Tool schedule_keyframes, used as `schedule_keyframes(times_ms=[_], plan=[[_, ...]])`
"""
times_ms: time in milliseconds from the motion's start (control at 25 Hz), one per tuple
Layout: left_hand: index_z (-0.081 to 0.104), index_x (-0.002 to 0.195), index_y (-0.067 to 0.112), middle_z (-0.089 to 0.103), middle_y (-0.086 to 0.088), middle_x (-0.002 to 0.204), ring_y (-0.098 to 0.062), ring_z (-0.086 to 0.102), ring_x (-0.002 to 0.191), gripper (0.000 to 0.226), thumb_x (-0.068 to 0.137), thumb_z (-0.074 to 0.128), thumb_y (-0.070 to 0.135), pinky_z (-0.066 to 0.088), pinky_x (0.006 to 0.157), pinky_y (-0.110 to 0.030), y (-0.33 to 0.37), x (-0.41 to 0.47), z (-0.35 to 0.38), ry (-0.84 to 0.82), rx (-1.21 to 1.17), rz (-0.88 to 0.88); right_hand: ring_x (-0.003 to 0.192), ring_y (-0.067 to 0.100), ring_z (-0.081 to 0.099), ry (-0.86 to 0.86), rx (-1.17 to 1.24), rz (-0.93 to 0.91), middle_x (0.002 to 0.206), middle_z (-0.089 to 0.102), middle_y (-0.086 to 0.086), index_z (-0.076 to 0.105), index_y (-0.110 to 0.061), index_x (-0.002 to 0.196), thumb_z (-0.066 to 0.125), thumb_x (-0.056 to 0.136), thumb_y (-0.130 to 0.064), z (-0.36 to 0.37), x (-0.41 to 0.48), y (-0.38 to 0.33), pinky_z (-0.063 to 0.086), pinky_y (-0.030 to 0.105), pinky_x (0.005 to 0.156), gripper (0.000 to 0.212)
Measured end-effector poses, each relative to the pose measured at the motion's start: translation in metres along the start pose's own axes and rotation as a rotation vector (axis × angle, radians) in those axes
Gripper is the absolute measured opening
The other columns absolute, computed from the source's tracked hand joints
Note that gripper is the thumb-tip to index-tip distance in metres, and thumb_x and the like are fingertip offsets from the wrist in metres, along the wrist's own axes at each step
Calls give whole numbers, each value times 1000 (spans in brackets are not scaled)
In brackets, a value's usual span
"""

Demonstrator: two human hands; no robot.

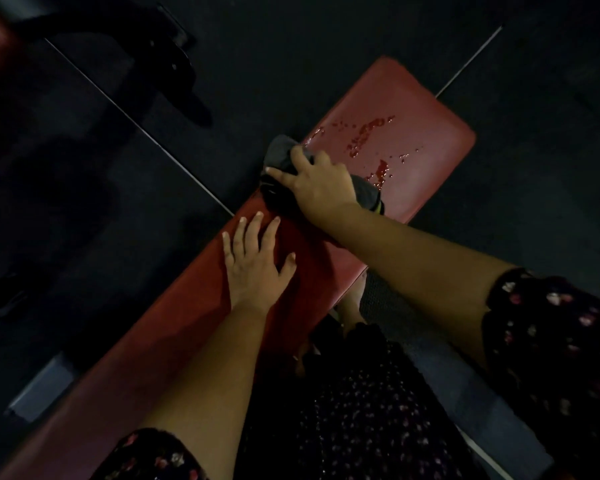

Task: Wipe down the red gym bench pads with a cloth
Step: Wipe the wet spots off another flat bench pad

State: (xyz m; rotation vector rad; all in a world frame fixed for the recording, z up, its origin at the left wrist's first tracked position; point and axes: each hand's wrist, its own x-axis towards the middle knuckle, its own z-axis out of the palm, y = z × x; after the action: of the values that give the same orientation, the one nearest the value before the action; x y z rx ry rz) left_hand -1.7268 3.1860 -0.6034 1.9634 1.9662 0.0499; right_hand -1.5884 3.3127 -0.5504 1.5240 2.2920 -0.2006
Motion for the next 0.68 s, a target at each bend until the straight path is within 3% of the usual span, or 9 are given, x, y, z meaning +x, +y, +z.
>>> schedule_keyframes(times_ms=[120, 280, 400, 480, 600, 680], plan=[[42, 143, 24, 29, -9, 154, -29, 19, 145, 64, 86, 61, 46, 12, 120, -49, 3, 12, -3, 4, -16, -10, 116, 36, 42, -63, 68, 93, 153, 19, 7, 18, -49, 149, 43, 101, -26, -9, 22, 0, 46, 42, 80, 58], [27, 151, 23, 19, -9, 159, -29, 17, 146, 75, 87, 60, 44, 13, 121, -47, 13, 34, -13, -13, -61, 38, 109, 35, 45, -45, 187, 152, 150, 19, 8, 15, -50, 149, 48, 98, -21, 13, -27, 27, 50, 43, 74, 67], [18, 154, 18, 22, -9, 159, -28, 18, 147, 77, 91, 55, 42, 10, 122, -46, 36, 49, -14, 60, -169, -135, 102, 37, 48, -53, 163, 146, 149, 23, 13, 12, -50, 149, 52, 94, -15, 53, -103, 55, 53, 44, 67, 77], [18, 154, 17, 26, -10, 158, -27, 19, 147, 75, 92, 54, 42, 10, 121, -48, 53, 56, -12, 71, -200, -193, 90, 39, 51, -4, 148, 122, 145, 34, 17, 20, -48, 148, 61, 82, -8, 78, -147, 72, 53, 43, 58, 88], [19, 154, 24, 21, -6, 160, -25, 14, 149, 70, 95, 49, 44, 7, 121, -48, 58, 57, -4, -30, -111, -83, 76, 36, 51, 70, 103, 75, 138, 38, 18, 19, -46, 148, 70, 70, -3, 105, -175, 103, 50, 39, 48, 102], [20, 154, 29, 14, -3, 163, -23, 7, 150, 65, 97, 44, 46, 4, 122, -47, 56, 55, 0, -76, -67, -41, 76, 36, 51, 111, 81, 45, 138, 36, 17, 20, -46, 148, 65, 75, -3, 106, -170, 115, 50, 40, 49, 96]])
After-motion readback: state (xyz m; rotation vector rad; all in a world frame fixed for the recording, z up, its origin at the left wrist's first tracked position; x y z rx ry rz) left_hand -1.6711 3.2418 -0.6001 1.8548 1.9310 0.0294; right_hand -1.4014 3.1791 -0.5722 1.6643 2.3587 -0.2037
